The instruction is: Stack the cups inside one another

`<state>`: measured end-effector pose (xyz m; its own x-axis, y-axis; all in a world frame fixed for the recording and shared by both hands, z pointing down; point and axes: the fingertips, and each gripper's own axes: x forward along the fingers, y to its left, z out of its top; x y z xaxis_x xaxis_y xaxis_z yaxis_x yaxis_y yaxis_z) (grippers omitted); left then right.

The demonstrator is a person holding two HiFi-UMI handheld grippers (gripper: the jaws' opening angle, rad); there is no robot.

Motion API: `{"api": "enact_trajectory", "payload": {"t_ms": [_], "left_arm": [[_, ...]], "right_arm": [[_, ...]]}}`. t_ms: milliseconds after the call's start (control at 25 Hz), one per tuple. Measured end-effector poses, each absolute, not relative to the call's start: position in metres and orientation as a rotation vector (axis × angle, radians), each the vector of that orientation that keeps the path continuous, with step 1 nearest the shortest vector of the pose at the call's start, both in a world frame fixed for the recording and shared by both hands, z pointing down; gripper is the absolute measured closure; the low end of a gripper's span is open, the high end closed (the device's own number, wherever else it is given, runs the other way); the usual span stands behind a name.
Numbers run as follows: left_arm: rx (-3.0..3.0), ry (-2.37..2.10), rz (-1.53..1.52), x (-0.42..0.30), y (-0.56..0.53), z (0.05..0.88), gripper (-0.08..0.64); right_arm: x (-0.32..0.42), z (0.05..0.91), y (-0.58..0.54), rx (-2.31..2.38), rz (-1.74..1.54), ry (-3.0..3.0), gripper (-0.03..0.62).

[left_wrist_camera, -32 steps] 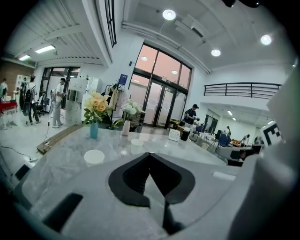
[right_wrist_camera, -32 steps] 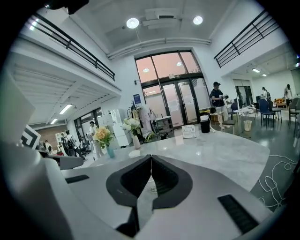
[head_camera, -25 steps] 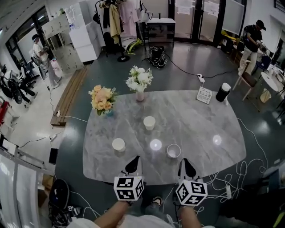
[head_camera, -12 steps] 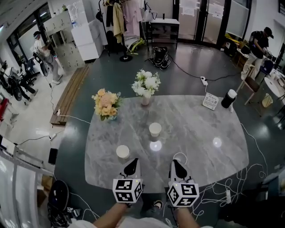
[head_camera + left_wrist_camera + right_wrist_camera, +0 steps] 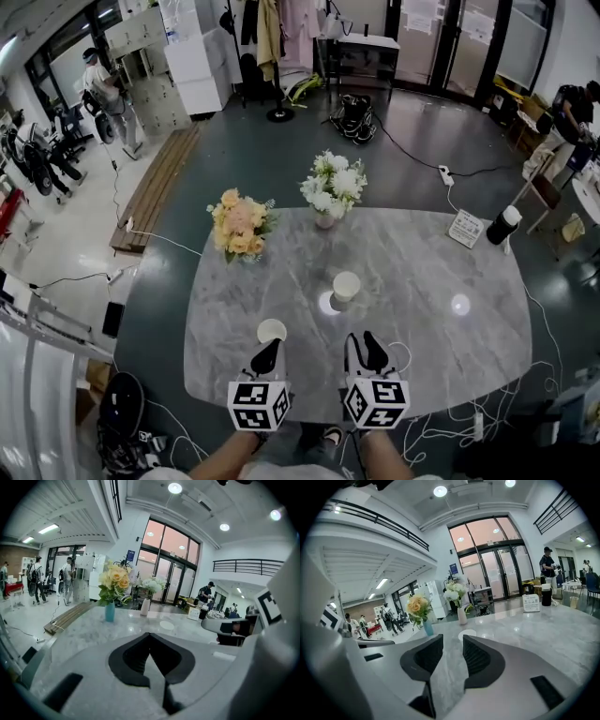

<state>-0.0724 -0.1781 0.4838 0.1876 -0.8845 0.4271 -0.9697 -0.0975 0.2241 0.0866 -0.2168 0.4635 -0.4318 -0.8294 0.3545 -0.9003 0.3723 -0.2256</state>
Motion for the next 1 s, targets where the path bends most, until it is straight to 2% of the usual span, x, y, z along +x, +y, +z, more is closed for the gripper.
{"api": "enact_trajectory", "payload": {"t_ms": [600, 1000], "left_arm": [[1.95, -1.741, 0.285, -0.131, -0.218, 0.507, 0.565], [1.935, -1.713, 0.313, -0.148, -0.248, 0.526, 0.565]], "right_arm": [[0.07, 0.535, -0.289, 1.623, 0.674, -2.281, 0.405], [0.059, 0.574, -0.327, 1.615, 0.676, -2.21, 0.378]]}}
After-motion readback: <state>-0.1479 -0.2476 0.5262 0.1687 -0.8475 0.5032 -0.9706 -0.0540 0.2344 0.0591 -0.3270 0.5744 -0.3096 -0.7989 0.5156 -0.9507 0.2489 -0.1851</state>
